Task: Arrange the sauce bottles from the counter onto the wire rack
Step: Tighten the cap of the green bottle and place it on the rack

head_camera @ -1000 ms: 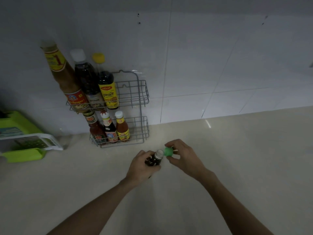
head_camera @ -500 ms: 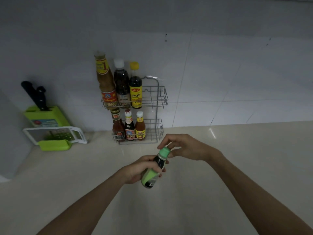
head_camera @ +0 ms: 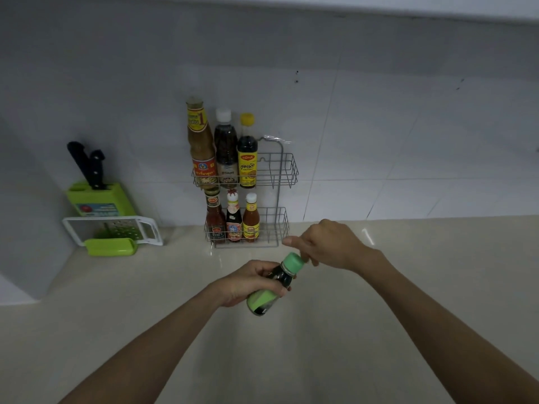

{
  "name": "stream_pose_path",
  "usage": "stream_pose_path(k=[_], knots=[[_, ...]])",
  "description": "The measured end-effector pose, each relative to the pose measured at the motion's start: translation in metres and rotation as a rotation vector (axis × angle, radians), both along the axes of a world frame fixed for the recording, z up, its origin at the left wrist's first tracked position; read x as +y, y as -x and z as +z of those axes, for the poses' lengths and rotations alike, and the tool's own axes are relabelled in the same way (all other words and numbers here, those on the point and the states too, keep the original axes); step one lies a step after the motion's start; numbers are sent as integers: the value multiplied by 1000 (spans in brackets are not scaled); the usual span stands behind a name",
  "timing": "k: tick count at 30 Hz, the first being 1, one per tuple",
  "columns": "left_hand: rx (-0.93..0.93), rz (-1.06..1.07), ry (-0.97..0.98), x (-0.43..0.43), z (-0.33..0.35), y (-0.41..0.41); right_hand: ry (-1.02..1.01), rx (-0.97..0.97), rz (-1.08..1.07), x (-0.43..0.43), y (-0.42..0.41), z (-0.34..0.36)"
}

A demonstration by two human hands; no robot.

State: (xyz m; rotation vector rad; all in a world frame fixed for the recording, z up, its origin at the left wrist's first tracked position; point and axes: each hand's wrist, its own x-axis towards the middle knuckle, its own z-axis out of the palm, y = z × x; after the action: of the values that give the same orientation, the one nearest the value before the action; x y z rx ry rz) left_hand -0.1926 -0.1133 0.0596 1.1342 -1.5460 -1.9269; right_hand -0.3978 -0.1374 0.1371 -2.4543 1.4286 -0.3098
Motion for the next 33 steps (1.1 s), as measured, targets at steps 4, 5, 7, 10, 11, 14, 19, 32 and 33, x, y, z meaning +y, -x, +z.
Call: stream_pose_path(k=[4,5,7,10,11,14,19,32,33], knots=[[38,41,7,1,2,2,-192,-217,108,6,0,1],[28,37,18,1,3,2,-163,-172,98,8,0,2],[16,13,25,3,3,3,-35,30,0,8,-1,0],[97,39,-23,5,1,1,-23,-64,53,14,-1,-5],[115,44,-26,5,2,-1,-37,-110,92,16,-1,-6],[51,65,78,2,4,-3,43,-57,84,16,-1,-13],[-207,218,351,1,-3,-2,-38,-251,-19,17,-4,-43],[-427,414,686,2,-6,0,-258,-627,-222,4,-19,-56],[-368,403,600,2,-3,-4,-234,-579,-171,-3,-17,-46]])
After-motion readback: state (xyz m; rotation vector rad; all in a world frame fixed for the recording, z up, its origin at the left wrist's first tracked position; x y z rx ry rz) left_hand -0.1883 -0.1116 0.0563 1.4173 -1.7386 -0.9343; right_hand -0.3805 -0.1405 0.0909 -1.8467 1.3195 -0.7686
